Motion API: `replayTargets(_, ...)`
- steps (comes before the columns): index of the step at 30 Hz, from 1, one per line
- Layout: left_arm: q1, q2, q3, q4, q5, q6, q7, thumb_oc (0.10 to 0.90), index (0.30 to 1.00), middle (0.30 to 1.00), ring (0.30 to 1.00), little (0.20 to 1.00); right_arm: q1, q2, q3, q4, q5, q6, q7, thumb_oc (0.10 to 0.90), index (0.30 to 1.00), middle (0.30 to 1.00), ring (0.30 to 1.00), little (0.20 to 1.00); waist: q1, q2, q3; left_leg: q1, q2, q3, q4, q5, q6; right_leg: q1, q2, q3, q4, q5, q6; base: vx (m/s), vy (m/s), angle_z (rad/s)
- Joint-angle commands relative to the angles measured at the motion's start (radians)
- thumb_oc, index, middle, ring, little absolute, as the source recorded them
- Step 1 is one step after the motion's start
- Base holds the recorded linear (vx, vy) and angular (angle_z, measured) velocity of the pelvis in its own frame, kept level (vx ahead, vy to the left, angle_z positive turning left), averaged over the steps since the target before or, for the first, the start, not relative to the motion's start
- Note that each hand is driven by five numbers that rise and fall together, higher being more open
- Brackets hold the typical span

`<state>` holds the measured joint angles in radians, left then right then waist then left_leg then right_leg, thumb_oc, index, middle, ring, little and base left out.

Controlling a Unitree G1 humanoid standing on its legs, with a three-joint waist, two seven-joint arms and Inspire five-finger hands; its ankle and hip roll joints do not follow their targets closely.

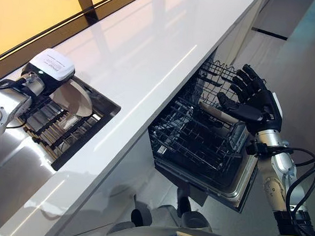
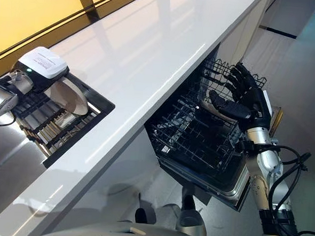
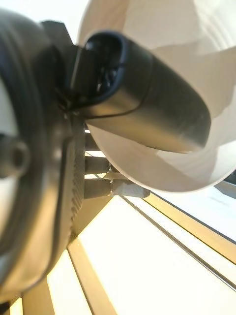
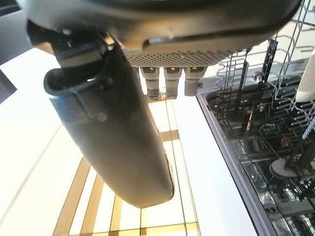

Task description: Pick up plates and place into dishwasher.

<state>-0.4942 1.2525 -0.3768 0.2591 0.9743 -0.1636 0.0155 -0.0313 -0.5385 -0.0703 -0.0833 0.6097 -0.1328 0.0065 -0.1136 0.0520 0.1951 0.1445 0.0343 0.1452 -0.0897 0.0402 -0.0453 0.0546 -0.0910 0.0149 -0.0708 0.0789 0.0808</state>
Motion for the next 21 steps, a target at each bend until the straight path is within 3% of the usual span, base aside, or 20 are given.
replayTargets(1, -0.067, 0.109, 0.131, -0.036, 0.023, 0.019, 0.131, 0.100, 0.300, 0.300, 0.300, 0.200, -0.095, -0.066, -0.058, -0.131, 0.033, -0.131, 0.000, 0.800, 0.900, 0.900, 0.900, 0.900, -0.009, 0.037, -0.095, -0.007, -0.126, -0.016, 0.002, -0.115, 0.102, -0.004, 0.102, -0.056, 0.059, -0.097, 0.023, -0.02, -0.036, 0.07)
replayTargets(9, 0.050, 0.098, 0.247, -0.091, -0.090, -0.004, 0.310, 0.100, 0.300, 0.300, 0.300, 0.200, -0.084, -0.061, -0.061, -0.131, 0.035, -0.140, 0.004, 0.800, 0.900, 0.900, 0.900, 0.900, 0.007, 0.031, -0.105, -0.004, -0.122, -0.026, 0.002, -0.113, 0.099, 0.004, 0.102, -0.075, 0.060, -0.104, 0.018, -0.01, -0.034, 0.07)
replayTargets(16, 0.227, 0.070, 0.465, -0.126, -0.188, -0.034, 0.487, 0.100, 0.300, 0.300, 0.300, 0.200, -0.075, -0.056, -0.078, -0.147, 0.035, -0.141, 0.010, 0.800, 0.900, 0.900, 0.900, 0.900, 0.033, 0.020, -0.115, -0.004, -0.120, -0.039, 0.002, -0.112, 0.097, 0.012, 0.102, -0.088, 0.056, -0.109, 0.012, 0.00, -0.036, 0.03)
replayTargets(21, 0.338, 0.052, 0.599, -0.161, -0.193, -0.059, 0.532, 0.100, 0.300, 0.300, 0.300, 0.200, -0.080, -0.062, -0.089, -0.164, 0.027, -0.135, 0.001, 0.800, 0.900, 0.900, 0.900, 0.900, 0.046, 0.016, -0.119, -0.004, -0.119, -0.048, 0.002, -0.111, 0.094, 0.018, 0.101, -0.100, 0.050, -0.111, 0.009, 0.00, -0.026, 0.07)
